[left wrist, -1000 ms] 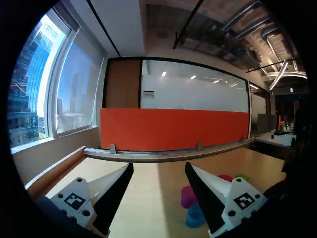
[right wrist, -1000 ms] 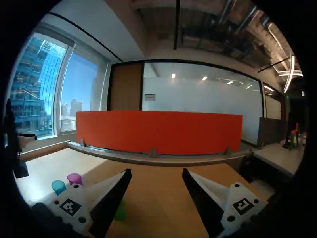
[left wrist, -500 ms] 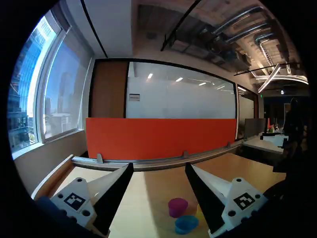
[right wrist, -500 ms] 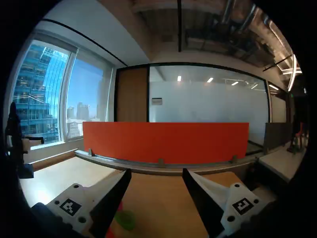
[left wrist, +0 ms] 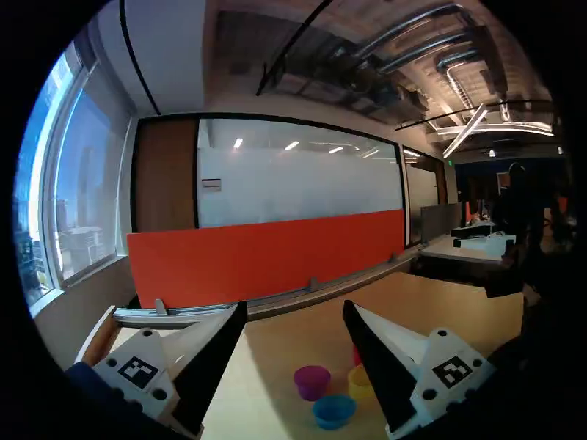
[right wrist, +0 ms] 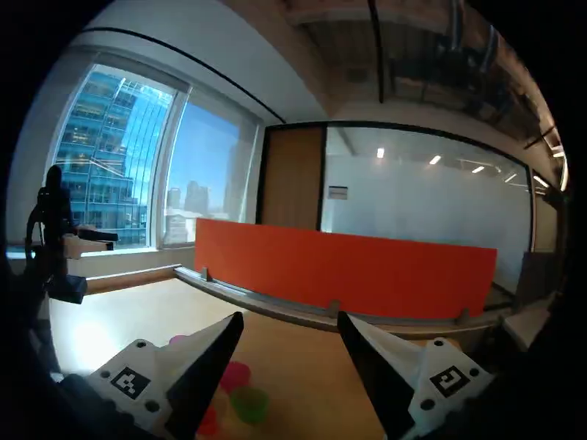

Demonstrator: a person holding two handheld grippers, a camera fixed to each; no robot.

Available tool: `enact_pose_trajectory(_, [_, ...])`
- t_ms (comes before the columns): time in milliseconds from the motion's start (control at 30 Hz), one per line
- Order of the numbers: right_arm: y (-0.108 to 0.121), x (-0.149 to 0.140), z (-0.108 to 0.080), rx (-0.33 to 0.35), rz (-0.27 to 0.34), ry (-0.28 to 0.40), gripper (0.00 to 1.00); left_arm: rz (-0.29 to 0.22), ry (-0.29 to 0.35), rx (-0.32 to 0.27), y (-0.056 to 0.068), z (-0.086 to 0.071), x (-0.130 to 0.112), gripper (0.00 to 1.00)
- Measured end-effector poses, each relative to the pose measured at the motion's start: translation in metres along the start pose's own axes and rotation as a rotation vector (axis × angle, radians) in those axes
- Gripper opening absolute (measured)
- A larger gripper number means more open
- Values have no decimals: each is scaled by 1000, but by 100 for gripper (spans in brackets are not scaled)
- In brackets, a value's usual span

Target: Pour water

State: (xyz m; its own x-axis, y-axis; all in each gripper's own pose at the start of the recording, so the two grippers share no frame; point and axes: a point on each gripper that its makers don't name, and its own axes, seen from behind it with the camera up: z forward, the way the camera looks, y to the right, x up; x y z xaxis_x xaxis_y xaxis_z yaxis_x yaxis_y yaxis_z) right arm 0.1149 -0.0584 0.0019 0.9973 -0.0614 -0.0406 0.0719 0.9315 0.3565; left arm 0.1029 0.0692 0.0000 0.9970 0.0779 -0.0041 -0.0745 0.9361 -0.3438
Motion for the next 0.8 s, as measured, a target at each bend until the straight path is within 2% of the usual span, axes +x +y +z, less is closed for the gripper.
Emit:
enact_pose_trajectory(167, [-18,5,0,94,17,1,99,4,-8,-97,20,-1,0,97])
enact_pose_trajectory(267, [-24,4,1,129,16,-6,99,3,-22,-133,27,1,-5,97])
enact_pose_trajectory(567, [-35,-14,7,208,14,-80,99,19,-108,-171,29,6,-38,97])
enact_pose_trajectory(800, [-37,-36,11,239,-6,-142,99,12,-146,-211,32,8,-56,97])
